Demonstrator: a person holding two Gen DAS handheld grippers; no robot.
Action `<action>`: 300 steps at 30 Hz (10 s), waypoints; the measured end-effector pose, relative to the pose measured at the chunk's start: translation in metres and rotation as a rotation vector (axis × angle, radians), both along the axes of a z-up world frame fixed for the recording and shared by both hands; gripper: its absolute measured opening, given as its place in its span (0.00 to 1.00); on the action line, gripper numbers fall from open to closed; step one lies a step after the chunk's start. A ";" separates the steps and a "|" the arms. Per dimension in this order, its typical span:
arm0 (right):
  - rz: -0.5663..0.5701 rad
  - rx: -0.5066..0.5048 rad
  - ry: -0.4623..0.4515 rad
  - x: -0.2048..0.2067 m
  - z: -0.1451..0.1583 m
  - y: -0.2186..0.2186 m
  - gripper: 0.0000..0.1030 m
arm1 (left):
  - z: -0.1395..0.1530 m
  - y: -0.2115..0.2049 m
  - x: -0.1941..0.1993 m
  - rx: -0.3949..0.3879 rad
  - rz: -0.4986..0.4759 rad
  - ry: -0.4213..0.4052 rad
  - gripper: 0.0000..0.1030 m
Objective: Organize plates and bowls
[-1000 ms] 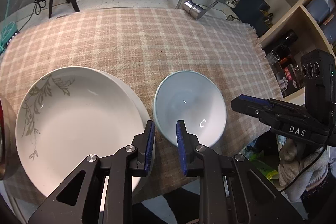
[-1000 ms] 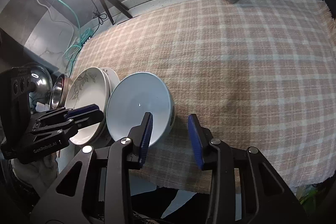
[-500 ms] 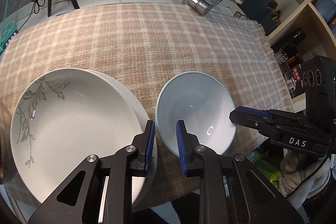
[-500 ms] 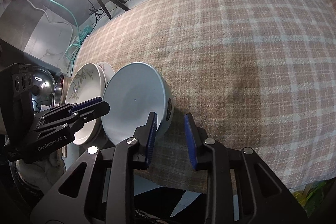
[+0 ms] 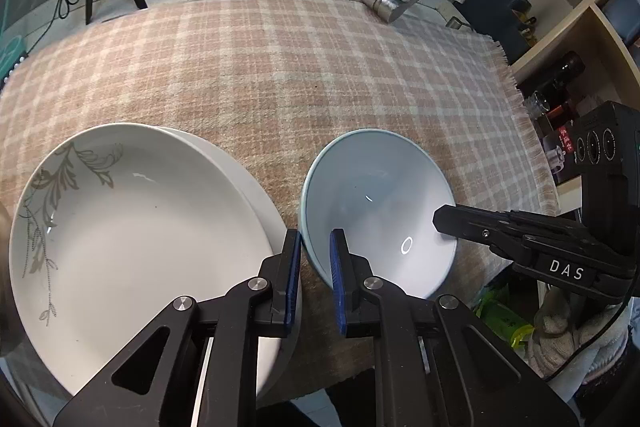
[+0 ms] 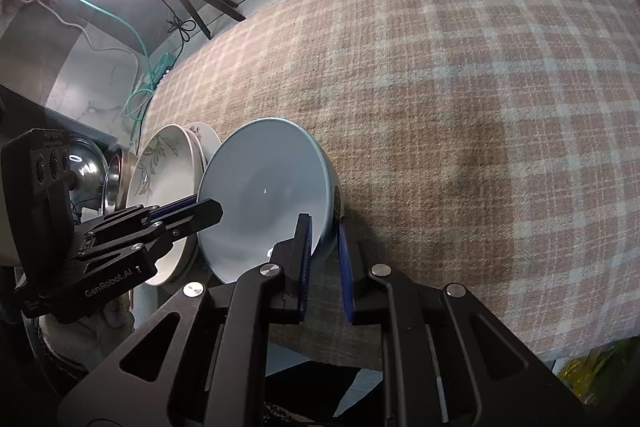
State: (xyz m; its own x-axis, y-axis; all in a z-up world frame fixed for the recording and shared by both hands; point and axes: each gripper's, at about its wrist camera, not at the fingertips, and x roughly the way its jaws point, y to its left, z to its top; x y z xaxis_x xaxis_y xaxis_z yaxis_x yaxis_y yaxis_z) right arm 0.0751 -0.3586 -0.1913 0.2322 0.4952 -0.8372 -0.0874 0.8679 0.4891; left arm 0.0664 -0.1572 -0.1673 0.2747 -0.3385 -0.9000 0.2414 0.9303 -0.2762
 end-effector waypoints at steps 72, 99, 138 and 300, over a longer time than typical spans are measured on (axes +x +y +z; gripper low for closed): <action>0.523 -0.018 -0.166 0.024 0.075 0.339 0.13 | 0.065 0.291 -0.068 -0.066 0.579 -0.173 0.13; 0.555 -0.111 -0.124 0.028 0.044 0.366 0.14 | 0.034 0.303 -0.063 -0.045 0.589 -0.101 0.13; 0.404 0.056 -0.001 0.051 0.024 0.321 0.23 | 0.020 0.343 -0.079 -0.149 0.707 -0.095 0.13; 0.118 -0.147 -0.399 -0.068 0.127 0.086 0.85 | 0.113 0.121 -0.119 0.197 0.390 -0.349 0.70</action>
State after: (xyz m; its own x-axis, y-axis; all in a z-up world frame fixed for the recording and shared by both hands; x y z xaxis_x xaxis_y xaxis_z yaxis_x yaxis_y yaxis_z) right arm 0.0073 -0.2722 -0.0643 0.5007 0.4201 -0.7569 -0.3472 0.8984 0.2689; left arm -0.0521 -0.0367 -0.0544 0.6388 0.0128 -0.7693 -0.0847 0.9949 -0.0539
